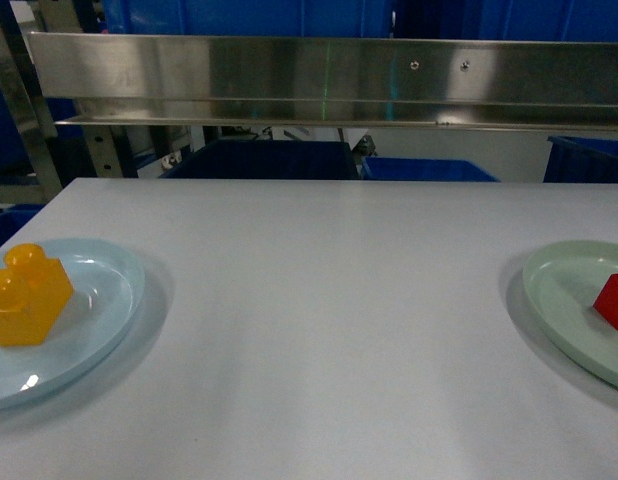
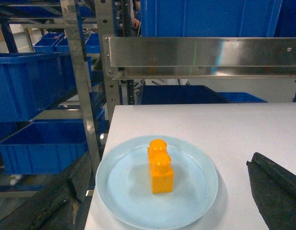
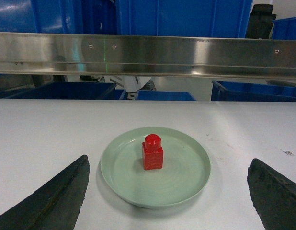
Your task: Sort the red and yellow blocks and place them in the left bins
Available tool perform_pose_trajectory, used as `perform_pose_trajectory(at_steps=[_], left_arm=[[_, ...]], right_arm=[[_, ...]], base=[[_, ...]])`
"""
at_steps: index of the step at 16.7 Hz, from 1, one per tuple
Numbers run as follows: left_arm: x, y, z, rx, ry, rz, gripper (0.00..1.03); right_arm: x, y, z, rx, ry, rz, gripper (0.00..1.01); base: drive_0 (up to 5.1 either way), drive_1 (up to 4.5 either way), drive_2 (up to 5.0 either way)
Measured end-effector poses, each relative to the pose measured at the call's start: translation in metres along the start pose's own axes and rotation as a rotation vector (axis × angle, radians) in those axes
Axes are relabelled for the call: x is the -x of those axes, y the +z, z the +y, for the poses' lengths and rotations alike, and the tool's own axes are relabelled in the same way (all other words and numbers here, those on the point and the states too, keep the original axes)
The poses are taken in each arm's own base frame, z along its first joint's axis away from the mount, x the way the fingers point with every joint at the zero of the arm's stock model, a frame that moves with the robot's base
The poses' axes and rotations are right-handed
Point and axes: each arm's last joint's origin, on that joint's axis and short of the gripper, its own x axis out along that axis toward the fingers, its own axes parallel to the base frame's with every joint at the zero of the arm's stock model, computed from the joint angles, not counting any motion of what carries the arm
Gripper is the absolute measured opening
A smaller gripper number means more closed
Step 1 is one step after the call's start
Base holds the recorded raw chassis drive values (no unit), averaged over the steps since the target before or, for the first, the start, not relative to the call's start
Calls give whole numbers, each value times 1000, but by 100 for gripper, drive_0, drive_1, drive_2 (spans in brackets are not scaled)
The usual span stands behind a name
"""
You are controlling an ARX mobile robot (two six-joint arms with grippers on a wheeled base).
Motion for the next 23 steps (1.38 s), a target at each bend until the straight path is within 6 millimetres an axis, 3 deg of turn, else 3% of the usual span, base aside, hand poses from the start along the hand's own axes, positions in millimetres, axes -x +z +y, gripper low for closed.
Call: perform_pose_trajectory(at_steps=[23], left_arm=[[0, 0, 0, 0, 0, 0, 98]], right_arm=[[0, 0, 0, 0, 0, 0, 98]], base=[[0, 0, 0]])
